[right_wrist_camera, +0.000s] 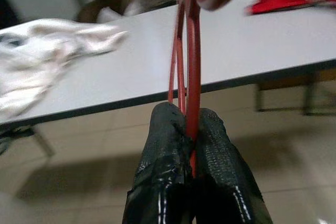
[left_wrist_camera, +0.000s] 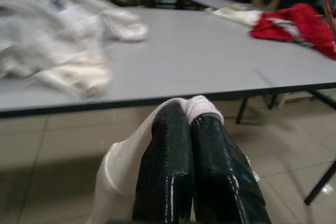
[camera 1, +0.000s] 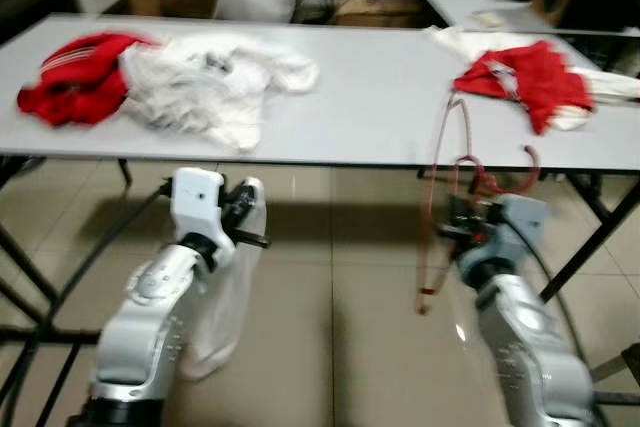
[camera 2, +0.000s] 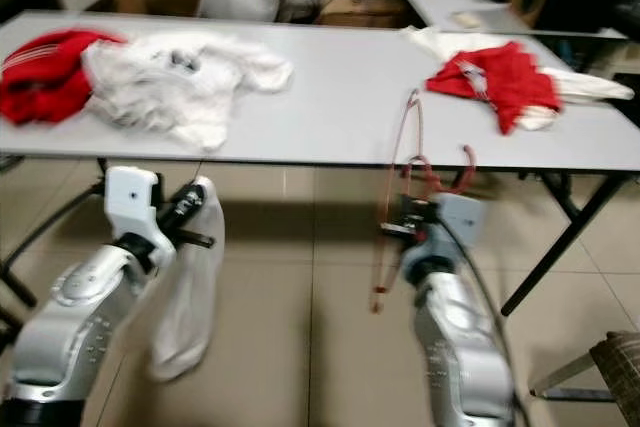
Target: Hang hanger
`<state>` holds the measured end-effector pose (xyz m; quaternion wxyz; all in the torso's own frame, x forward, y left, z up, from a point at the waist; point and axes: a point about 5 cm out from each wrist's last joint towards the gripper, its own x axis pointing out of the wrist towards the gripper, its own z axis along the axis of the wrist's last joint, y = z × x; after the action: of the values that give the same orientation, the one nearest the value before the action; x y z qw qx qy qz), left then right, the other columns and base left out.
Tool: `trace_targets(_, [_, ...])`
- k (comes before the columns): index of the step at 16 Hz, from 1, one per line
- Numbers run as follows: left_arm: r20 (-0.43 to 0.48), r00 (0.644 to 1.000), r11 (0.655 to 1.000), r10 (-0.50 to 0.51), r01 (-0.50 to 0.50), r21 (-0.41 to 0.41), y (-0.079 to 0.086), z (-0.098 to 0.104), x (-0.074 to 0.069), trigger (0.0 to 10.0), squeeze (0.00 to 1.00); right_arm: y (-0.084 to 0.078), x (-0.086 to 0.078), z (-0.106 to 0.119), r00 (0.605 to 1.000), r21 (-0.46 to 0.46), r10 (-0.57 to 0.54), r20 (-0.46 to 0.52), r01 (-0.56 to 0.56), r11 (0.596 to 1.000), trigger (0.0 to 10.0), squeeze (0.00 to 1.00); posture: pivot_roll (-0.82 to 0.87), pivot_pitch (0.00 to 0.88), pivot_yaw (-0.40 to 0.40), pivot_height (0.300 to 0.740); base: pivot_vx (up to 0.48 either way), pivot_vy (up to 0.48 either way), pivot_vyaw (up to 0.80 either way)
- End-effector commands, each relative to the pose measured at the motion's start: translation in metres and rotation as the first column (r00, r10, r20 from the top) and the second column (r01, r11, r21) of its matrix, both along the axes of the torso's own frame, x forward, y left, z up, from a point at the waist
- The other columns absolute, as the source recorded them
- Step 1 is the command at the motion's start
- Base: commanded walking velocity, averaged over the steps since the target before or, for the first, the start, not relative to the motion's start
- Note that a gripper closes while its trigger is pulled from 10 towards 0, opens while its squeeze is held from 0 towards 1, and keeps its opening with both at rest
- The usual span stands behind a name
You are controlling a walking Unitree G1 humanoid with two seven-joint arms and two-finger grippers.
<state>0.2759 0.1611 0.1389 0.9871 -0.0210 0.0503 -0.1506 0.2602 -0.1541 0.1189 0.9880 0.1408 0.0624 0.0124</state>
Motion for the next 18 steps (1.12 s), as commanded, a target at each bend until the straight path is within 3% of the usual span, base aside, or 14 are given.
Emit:
trace_targets(1, [0.027,0.999,1.0,-0.022,0.022,-0.002,-0.0052,0.0069,0.0016,10.0,0.0,-0.007,-0.001,0.002,1.0,-0.01,-0.023,0.007,0.023,1.0,10.0,0.0,-0.08,0.0,-0.015,0.727,0.0,0.307,0.0])
trace_targets(18, [0.031,0.999,0.999,-0.04,0.04,-0.004,-0.0073,0.0076,0.002,10.0,0.0,-0.007,-0.0016,0.001,1.0,-0.002,-0.025,0.007,0.025,1.0,10.0,0.0,-0.08,0.0,-0.019,0.727,0.0,0.337,0.0])
